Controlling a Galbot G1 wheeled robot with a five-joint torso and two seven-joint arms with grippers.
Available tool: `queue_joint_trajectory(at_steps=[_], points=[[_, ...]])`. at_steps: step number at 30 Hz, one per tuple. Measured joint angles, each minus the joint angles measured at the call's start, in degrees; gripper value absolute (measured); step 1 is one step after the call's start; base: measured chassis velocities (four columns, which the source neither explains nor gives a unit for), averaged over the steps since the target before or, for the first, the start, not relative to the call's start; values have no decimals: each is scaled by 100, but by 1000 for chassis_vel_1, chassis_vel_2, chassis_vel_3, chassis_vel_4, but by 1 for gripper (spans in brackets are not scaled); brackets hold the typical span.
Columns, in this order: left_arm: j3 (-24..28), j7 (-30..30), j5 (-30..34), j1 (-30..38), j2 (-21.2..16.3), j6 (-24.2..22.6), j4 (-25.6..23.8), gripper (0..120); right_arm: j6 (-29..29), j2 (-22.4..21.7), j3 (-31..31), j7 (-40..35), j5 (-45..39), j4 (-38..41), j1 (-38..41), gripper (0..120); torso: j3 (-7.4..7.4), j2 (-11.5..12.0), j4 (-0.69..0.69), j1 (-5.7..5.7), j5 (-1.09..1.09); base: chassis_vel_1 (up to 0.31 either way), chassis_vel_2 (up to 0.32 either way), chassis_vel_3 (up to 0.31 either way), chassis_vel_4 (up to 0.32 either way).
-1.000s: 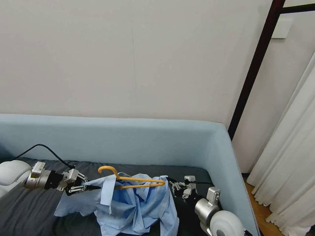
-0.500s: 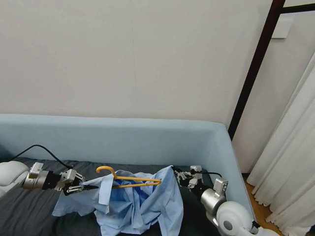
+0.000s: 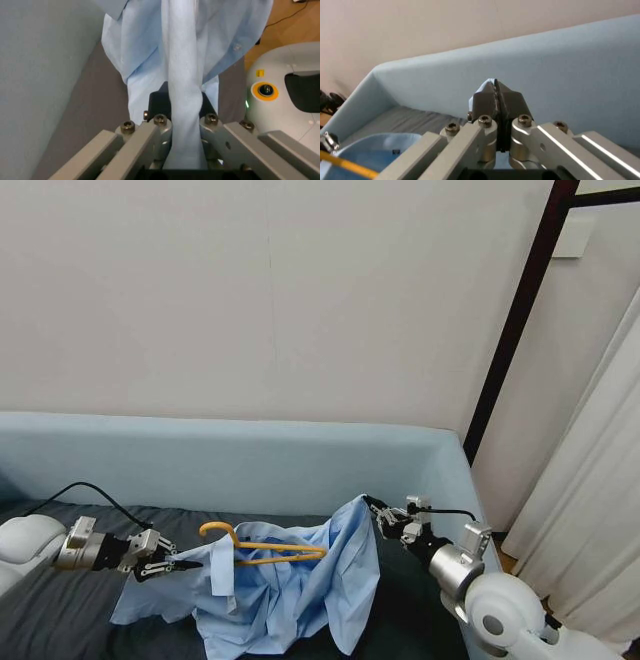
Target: Pick up the clothes from the sofa and hang them on the clothes hanger.
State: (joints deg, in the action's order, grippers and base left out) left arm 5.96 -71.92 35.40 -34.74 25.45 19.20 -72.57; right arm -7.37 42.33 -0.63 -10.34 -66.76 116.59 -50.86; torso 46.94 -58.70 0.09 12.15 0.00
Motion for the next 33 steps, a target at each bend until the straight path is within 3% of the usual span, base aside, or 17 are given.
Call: queue_joint_trajectory(at_steps=[18,29,33], points=[[-165,87,-234,-134,44,67,141,2,-19,-154,184,-132,-257,374,-53,0,0,0,-1,0,0,0,0,0,0],[-154,456,-453,-65,235,13,273,2,-68,-324,363,-201,-485,937,-268,0,0,0,0,0,0,0,0,0,0],[-24,491,-580,49,387,-27,330,2,-104,-457,229,-274,-649,1078,-12,0,0,0,-1,0,0,0,0,0,0]])
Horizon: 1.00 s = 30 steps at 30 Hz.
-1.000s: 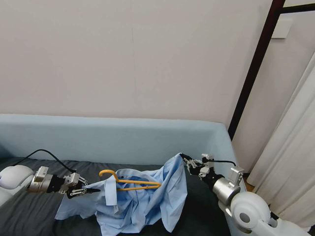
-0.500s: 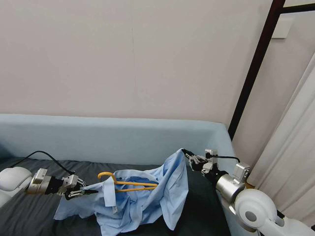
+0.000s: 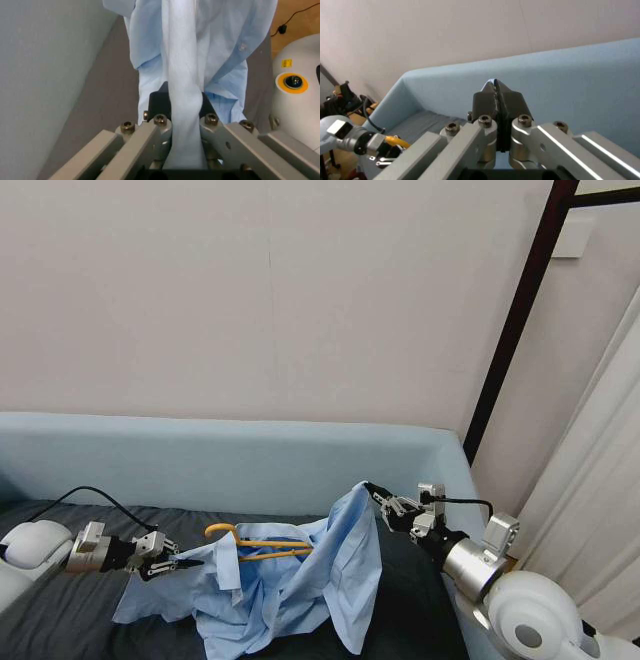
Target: Pick up the clothes from the sofa and hang them on the clothes hanger.
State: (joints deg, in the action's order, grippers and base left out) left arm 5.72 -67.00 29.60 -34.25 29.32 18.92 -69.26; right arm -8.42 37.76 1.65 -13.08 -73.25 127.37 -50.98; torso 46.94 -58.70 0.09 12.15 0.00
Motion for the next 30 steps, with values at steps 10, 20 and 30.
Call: queue_joint_trajectory(at_steps=[10,20,30], points=[[469,124,215,351,504,-131,137,2,-41,-140,-254,-121,-174,372,254,0,0,0,1,0,-1,0,0,0,0],[657,362,422,552,969,-254,320,2,-92,-323,-299,-173,-239,672,314,0,0,0,0,0,1,0,0,0,0],[802,699,384,773,1273,-268,457,2,-118,-639,-289,-146,-249,1252,301,0,0,0,1,0,0,0,0,0,0]])
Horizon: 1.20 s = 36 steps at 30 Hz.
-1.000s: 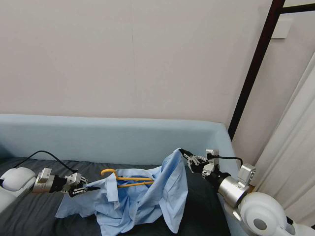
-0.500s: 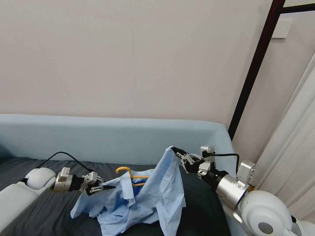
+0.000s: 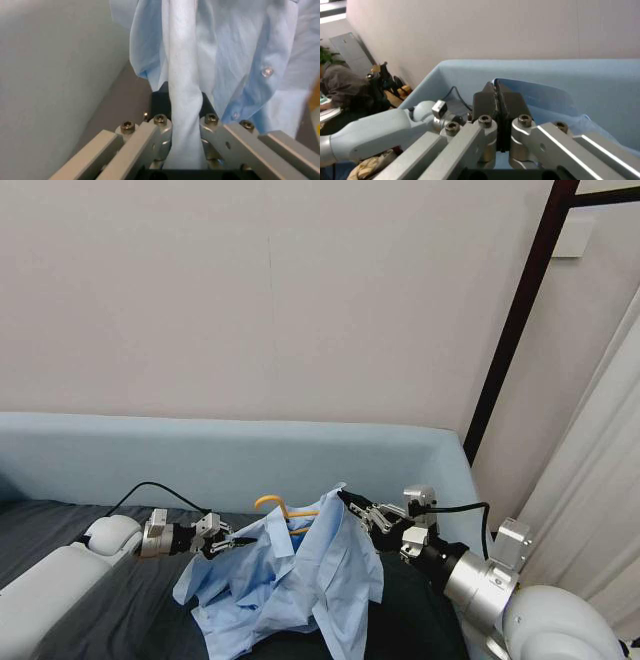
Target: Pick up the clothes from the sofa and hang them on the clothes hanger.
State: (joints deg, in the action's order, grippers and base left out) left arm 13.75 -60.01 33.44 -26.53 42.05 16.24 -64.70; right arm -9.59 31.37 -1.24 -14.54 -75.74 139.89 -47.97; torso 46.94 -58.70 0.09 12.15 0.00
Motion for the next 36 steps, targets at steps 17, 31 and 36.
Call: queue_joint_trajectory(at_steps=[17,31,36], points=[[474,-463,95,82,-177,-118,-577,2,-7,-200,-206,-148,-315,-469,976,0,0,0,-1,0,0,0,0,0,0],[465,-223,-79,62,156,-80,-424,2,-2,-244,-555,-139,-117,-375,1019,0,0,0,-1,0,1,0,0,0,0],[652,473,-199,522,615,-55,76,2,1,-473,-768,-56,104,-99,1033,0,1,0,0,0,0,0,0,0,0]])
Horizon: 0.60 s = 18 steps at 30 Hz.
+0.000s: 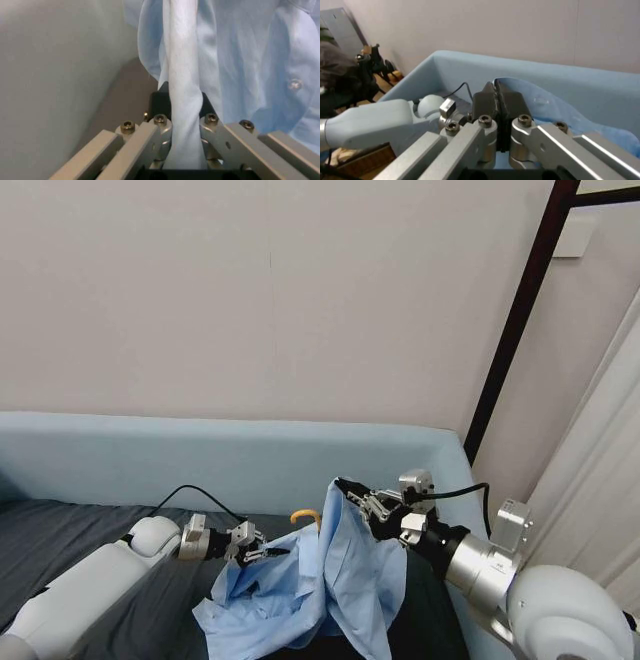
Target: Pick up the clothes from the sofa and hang them on the clothes hanger.
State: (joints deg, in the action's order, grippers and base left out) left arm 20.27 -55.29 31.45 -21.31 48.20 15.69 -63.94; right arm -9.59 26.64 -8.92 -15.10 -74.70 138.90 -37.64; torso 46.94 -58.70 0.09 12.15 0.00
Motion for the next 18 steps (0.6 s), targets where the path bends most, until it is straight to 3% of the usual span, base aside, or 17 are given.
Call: queue_joint_trajectory(at_steps=[4,9,14,18], points=[[79,312,30,296,205,15,157,2,74,-165,-34,105,319,-37,0,0,0,0,1,1,2,0,0,0,0],[106,705,269,603,202,26,150,2,142,-185,241,237,860,-44,-683,0,0,0,1,0,1,0,0,0,0],[151,757,651,822,-129,10,-159,2,210,92,462,398,1436,-235,-1346,0,0,0,0,0,0,0,0,0,0],[165,762,939,878,-631,-12,-598,2,298,357,442,603,2021,-450,-1691,0,-1,0,-2,0,1,0,0,0,0]])
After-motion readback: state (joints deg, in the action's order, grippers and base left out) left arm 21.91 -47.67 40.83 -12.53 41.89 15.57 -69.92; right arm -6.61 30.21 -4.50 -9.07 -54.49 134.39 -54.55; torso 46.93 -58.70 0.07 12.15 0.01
